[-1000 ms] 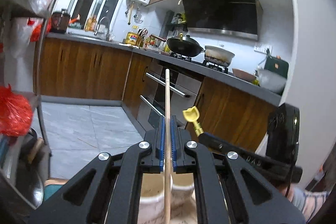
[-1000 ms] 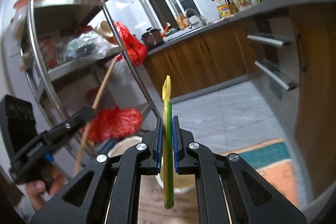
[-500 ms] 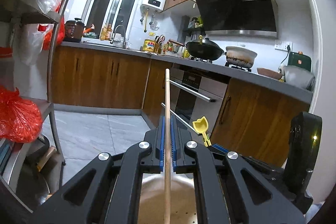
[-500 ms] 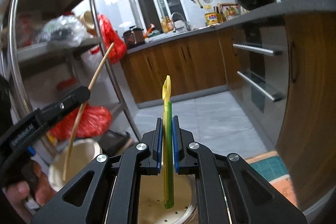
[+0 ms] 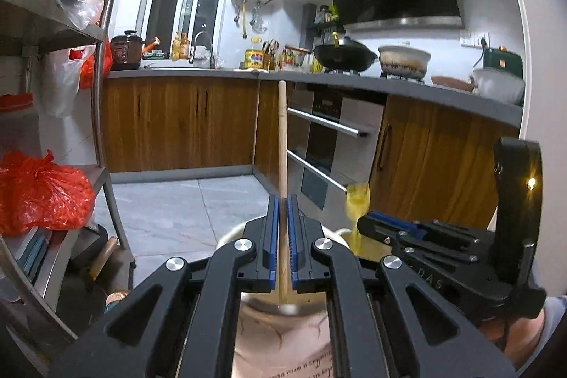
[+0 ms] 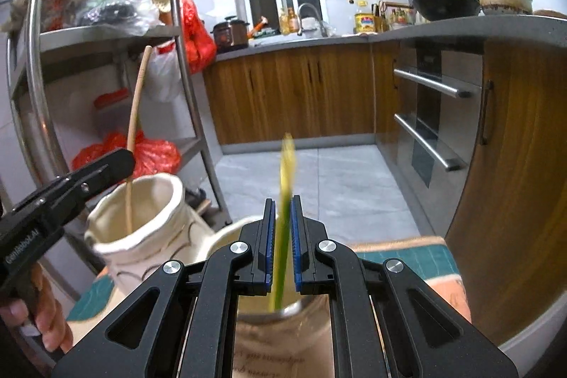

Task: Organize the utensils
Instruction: 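Open the left tool into the tall pot while the right releases into the short pot, then withdraw both tools back toward the utensils on the cloth, then grasp the yellow tulip-head spoon with the right tool, then grasp another wooden chopstick with the left tool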

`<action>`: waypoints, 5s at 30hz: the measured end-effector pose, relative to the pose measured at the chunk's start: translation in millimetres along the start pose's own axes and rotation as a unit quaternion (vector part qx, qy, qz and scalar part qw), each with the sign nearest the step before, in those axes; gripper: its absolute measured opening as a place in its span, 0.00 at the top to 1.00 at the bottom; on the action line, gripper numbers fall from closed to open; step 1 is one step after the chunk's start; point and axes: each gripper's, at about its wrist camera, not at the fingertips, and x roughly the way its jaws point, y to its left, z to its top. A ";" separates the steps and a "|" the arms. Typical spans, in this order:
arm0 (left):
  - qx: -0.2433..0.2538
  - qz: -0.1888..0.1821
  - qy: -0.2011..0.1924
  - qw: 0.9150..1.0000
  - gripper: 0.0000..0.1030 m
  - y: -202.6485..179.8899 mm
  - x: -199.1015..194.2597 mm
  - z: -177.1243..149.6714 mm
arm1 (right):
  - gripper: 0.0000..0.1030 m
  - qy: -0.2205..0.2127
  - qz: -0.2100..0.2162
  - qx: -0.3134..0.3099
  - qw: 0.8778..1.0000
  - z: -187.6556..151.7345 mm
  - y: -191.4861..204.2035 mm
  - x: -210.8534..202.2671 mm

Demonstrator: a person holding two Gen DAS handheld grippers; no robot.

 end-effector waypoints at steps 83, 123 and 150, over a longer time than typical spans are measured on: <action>0.044 0.021 0.105 0.993 0.05 -70.5 -90.4 -94.4 | 0.71 0.167 -0.034 -0.083 0.982 -108.2 -37.3 -102.3; 0.042 0.002 0.187 0.981 0.31 -110.2 -63.2 -104.4 | 0.90 0.146 -0.034 -0.076 0.986 -94.0 -53.9 -99.9; 0.058 0.021 0.272 0.960 0.95 -111.9 -42.7 -119.8 | 0.90 0.069 0.016 -0.045 0.996 -88.3 -55.9 -139.0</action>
